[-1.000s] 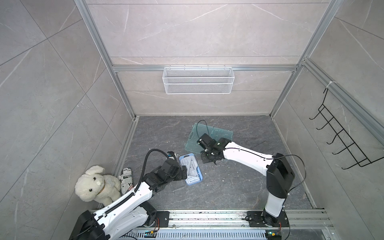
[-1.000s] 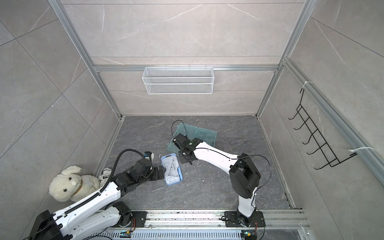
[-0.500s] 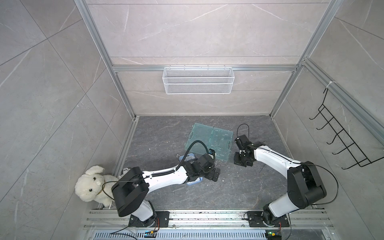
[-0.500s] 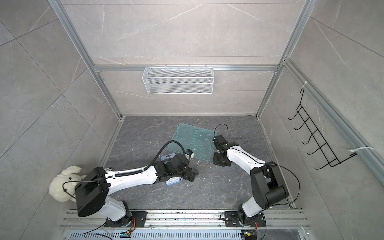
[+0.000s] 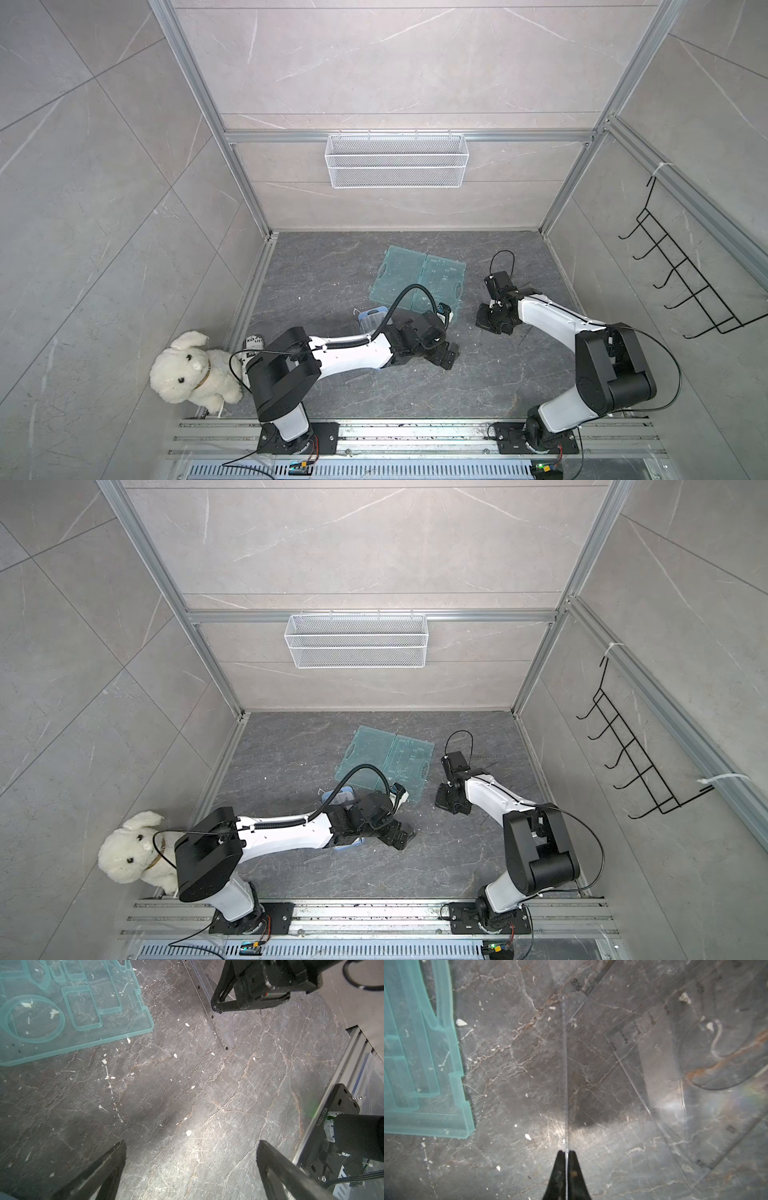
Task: Open the ruler set and take out the ruler
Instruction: Place the ruler at the center of the board.
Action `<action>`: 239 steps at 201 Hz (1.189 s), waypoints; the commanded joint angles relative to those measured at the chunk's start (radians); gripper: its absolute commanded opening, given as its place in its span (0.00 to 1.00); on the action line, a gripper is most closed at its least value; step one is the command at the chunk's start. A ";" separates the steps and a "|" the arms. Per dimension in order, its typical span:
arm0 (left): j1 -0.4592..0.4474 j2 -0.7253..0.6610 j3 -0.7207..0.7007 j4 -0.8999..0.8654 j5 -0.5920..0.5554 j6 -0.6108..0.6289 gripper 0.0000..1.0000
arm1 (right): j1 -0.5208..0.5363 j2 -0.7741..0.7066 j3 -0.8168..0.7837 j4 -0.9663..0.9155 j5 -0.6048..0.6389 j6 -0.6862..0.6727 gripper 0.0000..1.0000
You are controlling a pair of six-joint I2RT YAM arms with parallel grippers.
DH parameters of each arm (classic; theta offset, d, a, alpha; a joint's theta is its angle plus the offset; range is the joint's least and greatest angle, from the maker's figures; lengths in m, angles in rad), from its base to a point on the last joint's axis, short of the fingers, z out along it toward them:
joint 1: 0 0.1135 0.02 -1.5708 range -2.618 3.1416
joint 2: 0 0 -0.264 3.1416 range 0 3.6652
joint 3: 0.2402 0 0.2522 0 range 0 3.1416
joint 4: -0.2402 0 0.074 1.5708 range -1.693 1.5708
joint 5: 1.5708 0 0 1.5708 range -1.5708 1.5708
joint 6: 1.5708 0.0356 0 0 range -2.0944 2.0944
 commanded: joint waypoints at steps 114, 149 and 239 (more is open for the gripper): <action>-0.002 -0.005 0.023 0.001 -0.024 0.009 1.00 | -0.030 0.017 -0.071 0.066 -0.046 -0.004 0.12; -0.001 -0.004 0.026 -0.004 -0.027 0.006 1.00 | -0.036 0.017 -0.076 0.069 -0.047 -0.003 0.25; -0.003 -0.025 0.011 -0.020 -0.072 -0.024 1.00 | -0.041 -0.052 -0.053 0.036 -0.045 -0.019 0.41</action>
